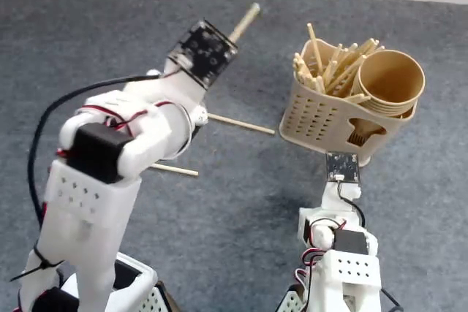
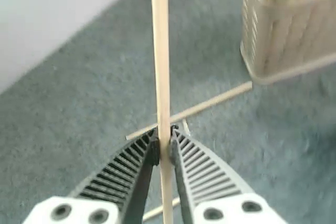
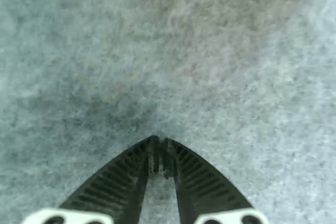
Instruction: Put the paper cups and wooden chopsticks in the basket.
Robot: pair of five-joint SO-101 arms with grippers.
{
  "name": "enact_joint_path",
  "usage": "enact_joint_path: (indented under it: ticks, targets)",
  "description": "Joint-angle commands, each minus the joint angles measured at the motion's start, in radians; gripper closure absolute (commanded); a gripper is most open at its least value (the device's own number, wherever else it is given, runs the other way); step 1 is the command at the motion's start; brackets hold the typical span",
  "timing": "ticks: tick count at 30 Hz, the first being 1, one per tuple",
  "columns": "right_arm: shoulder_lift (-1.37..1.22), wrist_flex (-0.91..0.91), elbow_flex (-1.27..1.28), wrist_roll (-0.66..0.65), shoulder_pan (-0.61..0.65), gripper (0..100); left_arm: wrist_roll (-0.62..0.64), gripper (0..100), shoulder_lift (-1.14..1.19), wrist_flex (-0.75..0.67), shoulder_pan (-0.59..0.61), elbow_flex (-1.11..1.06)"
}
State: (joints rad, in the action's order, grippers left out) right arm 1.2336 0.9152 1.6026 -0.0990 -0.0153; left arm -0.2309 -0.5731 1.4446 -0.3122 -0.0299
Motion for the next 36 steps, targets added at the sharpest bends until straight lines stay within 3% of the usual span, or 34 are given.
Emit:
enact_joint_path:
  ticks: [1,9,17,28,32,36]
  targets:
    - [0.001,-0.025,0.004,0.0,-0.005,95.7,0.083,99,-0.025,-0.009,-0.018,0.156]
    - [0.001,-0.025,0.004,0.0,-0.005,95.7,0.203,99,-0.024,-0.221,-0.097,0.191]
    - [0.001,-0.025,0.004,0.0,-0.005,95.7,0.209,99,-0.022,-0.486,-0.231,0.182]
    - [0.001,-0.025,0.005,0.0,-0.005,95.7,0.21,99,-0.022,-1.073,-0.352,-0.114]
    - [0.001,-0.027,0.005,-0.002,-0.005,95.7,0.21,99,-0.019,-1.238,-0.367,-0.194]
    - [0.001,-0.027,0.005,-0.002,-0.005,95.7,0.21,99,0.059,-1.309,-0.367,-0.203]
